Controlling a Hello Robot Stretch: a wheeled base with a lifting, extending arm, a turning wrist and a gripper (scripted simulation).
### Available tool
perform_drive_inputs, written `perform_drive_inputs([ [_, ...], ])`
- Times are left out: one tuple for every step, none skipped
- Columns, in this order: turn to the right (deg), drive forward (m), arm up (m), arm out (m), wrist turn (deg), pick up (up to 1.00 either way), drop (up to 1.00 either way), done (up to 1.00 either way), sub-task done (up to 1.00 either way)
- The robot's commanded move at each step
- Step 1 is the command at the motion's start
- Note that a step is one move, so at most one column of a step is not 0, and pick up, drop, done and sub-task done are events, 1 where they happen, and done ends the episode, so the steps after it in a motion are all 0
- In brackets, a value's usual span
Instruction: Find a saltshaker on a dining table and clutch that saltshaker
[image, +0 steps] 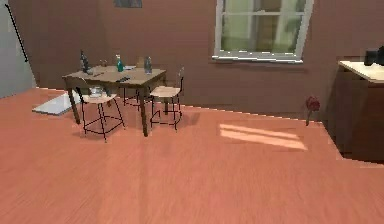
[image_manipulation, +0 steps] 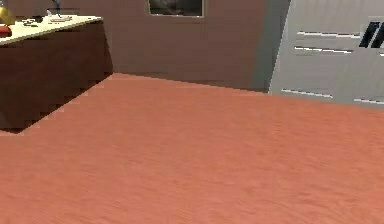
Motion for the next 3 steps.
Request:
perform_drive_inputs([
  [0.0, 1.00, 0.00, 0.00, 0.0, 0.00, 0.00, 0.00, 0.00],
  [0.0, 0.85, 0.00, 0.00, 0.0, 0.00, 0.00, 0.00, 0.00],
  [-45.0, 0.00, 0.00, 0.00, 0.0, 0.00, 0.00, 0.00, 0.00],
])
